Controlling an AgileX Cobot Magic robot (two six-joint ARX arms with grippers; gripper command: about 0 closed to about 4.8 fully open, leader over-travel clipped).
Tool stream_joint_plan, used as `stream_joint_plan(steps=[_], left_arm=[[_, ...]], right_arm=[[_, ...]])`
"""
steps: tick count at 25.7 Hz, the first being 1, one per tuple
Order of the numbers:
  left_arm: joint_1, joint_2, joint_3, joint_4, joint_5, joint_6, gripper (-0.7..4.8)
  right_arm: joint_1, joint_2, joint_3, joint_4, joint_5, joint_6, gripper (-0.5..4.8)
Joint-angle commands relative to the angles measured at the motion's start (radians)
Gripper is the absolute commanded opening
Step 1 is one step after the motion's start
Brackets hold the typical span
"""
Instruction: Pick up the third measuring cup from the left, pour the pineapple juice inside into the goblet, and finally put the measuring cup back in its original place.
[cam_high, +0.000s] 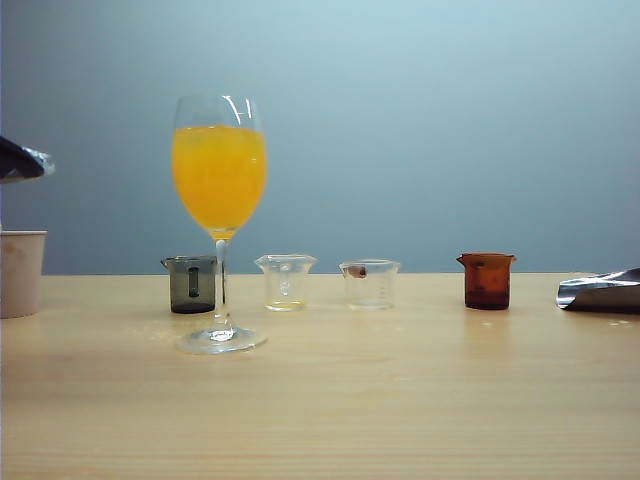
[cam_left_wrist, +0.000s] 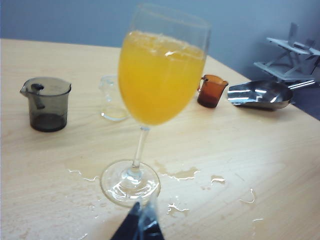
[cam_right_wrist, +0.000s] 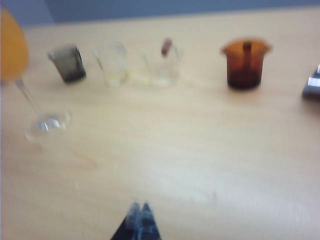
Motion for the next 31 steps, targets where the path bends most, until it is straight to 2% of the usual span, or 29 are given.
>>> stream_joint_plan(steps=[1, 3, 7, 15, 18, 22, 24, 25, 31], left_arm=[[0.000, 0.000, 0.004, 0.007, 0.000, -0.011, -0.06], [0.000, 0.000, 0.004, -0.005, 0.000, -0.016, -0.05], [0.000, 0.000, 0.004, -0.010, 0.001, -0.011, -0.05], [0.000, 0.000, 0.004, -0.010, 0.000, -0.010, -0.05], [0.031, -0.027, 0.004, -0.021, 0.018, -0.011, -0.05], [0.178, -0.077, 0.004, -0.032, 0.111, -0.011, -0.05], [0.272, -0.111, 0.004, -0.034, 0.121, -0.010, -0.05], [0.358, -0.140, 0.004, -0.033, 0.120, -0.011, -0.05], [0.606, -0.185, 0.004, -0.024, 0.113, -0.010, -0.05]], right_arm=[[0.001, -0.001, -0.010, -0.027, 0.015, 0.004, -0.08], [0.002, -0.001, -0.021, -0.014, 0.021, 0.004, -0.05], [0.001, -0.001, -0.023, -0.012, 0.021, 0.006, 0.59], [0.000, -0.001, -0.026, -0.021, 0.020, 0.006, 0.63], [0.000, -0.001, -0.026, -0.019, 0.021, 0.006, 0.63], [-0.004, -0.001, -0.026, -0.019, 0.020, 0.006, 0.63], [-0.014, -0.001, -0.028, -0.019, 0.018, 0.006, 0.63], [-0.040, -0.001, -0.035, -0.019, 0.017, 0.006, 0.63], [-0.217, -0.001, -0.064, 0.067, 0.019, 0.006, 0.63]])
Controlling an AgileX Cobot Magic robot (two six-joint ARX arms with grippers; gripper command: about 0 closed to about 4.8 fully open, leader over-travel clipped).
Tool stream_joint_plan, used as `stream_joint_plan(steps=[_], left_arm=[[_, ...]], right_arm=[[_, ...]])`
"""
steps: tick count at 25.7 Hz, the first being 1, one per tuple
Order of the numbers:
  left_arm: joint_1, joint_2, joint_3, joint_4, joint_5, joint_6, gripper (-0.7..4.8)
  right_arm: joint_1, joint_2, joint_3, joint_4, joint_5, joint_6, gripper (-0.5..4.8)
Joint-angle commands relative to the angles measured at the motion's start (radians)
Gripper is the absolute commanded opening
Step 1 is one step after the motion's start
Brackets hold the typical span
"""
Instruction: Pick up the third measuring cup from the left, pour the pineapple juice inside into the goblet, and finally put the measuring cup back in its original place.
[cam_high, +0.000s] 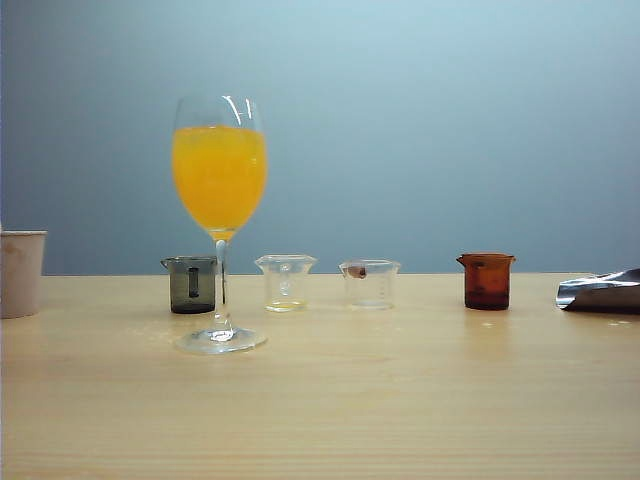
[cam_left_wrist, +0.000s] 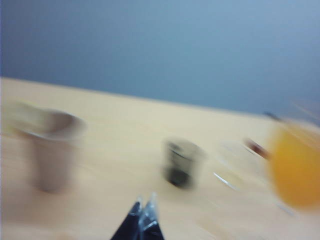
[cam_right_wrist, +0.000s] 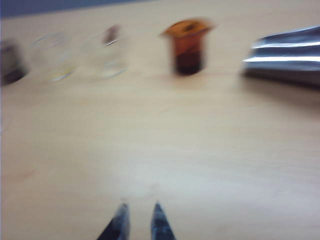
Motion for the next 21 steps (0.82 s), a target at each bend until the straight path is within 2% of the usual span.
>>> stream_joint_plan(steps=[1, 6, 10, 21], left_arm=[[0.091, 0.008, 0.003, 0.015, -0.004, 0.001, -0.05], [0.124, 0.009, 0.003, 0.008, -0.003, 0.001, -0.05], [0.124, 0.009, 0.003, 0.007, 0.000, 0.001, -0.05], [0.124, 0.009, 0.003, 0.004, 0.000, 0.001, -0.05]], right_arm=[[-0.110, 0.000, -0.035, 0.107, 0.001, 0.003, 0.63], [-0.253, 0.000, -0.037, 0.109, 0.003, 0.001, 0.63], [-0.317, 0.000, -0.037, 0.110, 0.003, 0.000, 0.63], [-0.312, 0.000, -0.037, 0.109, 0.003, 0.001, 0.63]])
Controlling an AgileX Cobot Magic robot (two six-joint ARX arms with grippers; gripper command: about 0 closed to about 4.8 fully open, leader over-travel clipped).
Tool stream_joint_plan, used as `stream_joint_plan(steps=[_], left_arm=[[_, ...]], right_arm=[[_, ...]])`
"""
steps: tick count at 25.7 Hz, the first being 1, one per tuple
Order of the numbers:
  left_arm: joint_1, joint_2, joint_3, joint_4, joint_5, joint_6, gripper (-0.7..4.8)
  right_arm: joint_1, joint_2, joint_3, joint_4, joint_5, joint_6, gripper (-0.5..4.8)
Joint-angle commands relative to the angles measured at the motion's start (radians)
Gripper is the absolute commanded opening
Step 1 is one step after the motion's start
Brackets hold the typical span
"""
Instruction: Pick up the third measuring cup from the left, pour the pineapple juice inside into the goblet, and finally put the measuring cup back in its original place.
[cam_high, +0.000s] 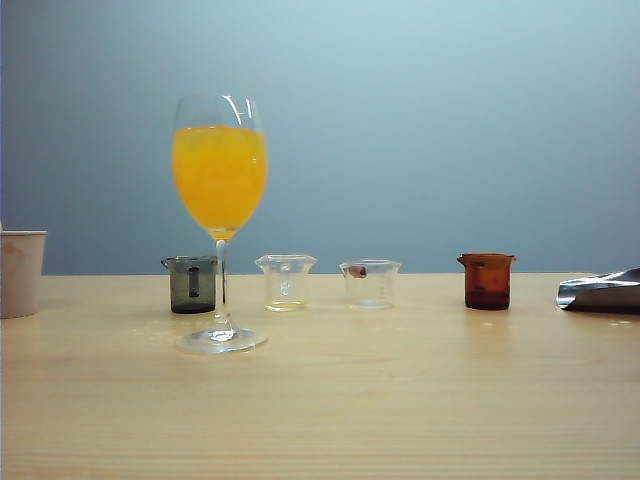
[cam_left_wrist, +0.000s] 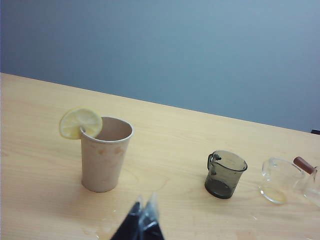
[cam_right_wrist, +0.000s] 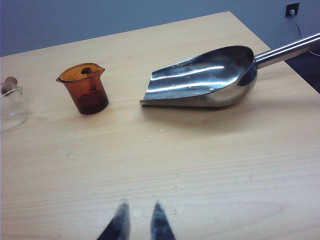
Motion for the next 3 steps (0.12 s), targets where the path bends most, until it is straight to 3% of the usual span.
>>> stream_joint_plan(steps=[1, 3], left_arm=[[0.001, 0.001, 0.002, 0.006, 0.004, 0.001, -0.05], [0.001, 0.001, 0.002, 0.006, 0.004, 0.001, -0.05]], right_arm=[[0.000, 0.000, -0.006, 0.013, 0.001, 0.000, 0.63], [0.000, 0.000, -0.006, 0.013, 0.001, 0.001, 0.63]])
